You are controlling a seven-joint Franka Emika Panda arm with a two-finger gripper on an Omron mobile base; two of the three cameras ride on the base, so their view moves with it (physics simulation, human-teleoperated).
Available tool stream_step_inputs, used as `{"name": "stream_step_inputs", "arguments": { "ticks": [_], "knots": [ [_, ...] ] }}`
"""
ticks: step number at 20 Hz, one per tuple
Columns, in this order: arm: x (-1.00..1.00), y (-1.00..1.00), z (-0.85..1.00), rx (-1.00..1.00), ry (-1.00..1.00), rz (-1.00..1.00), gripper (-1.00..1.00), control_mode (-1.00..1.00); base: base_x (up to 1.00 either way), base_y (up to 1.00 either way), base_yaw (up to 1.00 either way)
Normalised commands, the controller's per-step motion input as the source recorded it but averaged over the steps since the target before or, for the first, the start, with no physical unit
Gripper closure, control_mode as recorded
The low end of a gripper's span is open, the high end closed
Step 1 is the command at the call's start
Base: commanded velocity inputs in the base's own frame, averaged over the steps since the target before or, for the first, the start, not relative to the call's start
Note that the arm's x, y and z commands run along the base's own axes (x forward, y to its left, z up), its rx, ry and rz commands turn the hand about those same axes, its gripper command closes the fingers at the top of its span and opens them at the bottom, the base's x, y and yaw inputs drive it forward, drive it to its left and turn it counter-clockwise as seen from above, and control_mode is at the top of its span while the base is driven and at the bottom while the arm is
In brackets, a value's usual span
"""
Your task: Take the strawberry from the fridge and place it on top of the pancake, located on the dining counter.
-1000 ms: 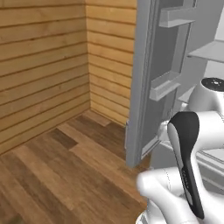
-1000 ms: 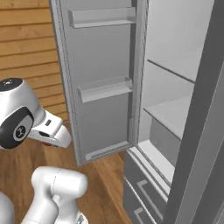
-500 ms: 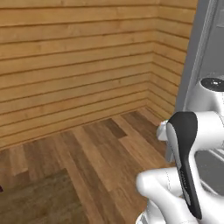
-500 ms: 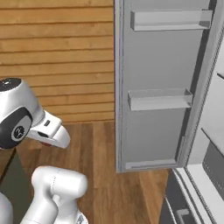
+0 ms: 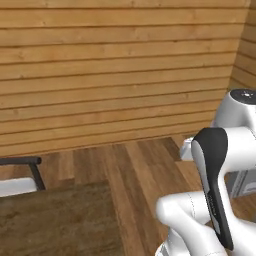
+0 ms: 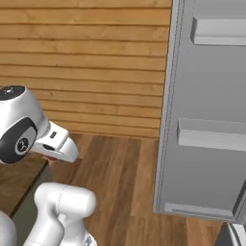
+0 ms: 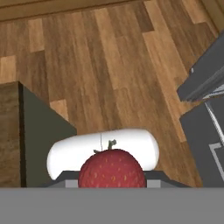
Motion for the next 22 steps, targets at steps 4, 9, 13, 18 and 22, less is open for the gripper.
{"name": "stream_step_inputs", "arguments": {
  "ticks": [4,9,13,18,22],
  "knots": [
    [0.0,0.0,0.0,0.0,0.0,0.0,1.0,1.0,1.0,0.32,0.07],
    [0.0,0.0,0.0,0.0,0.0,0.0,1.0,1.0,1.0,-0.06,-0.04],
    [0.0,0.0,0.0,0.0,0.0,0.0,1.0,1.0,1.0,0.08,-0.14],
    [0.0,0.0,0.0,0.0,0.0,0.0,1.0,1.0,1.0,0.26,-0.06],
    [0.0,0.0,0.0,0.0,0.0,0.0,1.0,1.0,1.0,0.25,0.0]
  ]
}}
